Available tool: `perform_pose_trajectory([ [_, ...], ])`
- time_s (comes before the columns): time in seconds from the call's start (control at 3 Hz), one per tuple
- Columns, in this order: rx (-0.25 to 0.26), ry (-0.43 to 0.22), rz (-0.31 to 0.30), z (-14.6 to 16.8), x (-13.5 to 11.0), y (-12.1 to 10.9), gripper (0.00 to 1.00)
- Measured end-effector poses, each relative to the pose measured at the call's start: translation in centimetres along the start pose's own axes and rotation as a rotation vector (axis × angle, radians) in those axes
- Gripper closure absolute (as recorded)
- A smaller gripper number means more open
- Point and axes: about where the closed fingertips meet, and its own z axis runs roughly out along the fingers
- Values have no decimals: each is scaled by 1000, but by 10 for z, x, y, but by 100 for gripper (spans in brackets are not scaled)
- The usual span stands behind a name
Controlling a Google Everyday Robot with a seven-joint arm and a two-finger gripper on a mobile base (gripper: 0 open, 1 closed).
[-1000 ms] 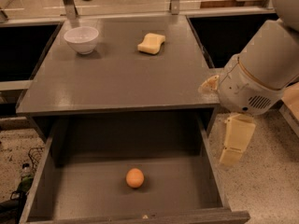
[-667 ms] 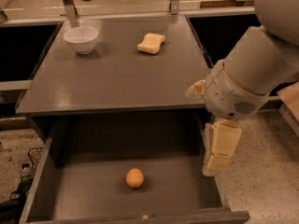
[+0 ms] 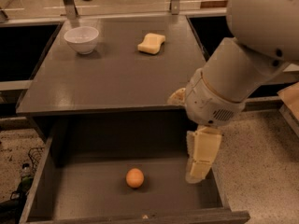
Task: Pick orange from top drawer and place on counter
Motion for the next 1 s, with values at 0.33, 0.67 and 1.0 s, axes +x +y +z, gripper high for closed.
perform_pose_trajectory([
  [0.33, -28, -11, -23, 15, -12, 2, 0],
  [0.67, -67, -1, -59, 34, -28, 9, 0],
  [1.0, -76, 2, -67, 38, -32, 10, 0],
])
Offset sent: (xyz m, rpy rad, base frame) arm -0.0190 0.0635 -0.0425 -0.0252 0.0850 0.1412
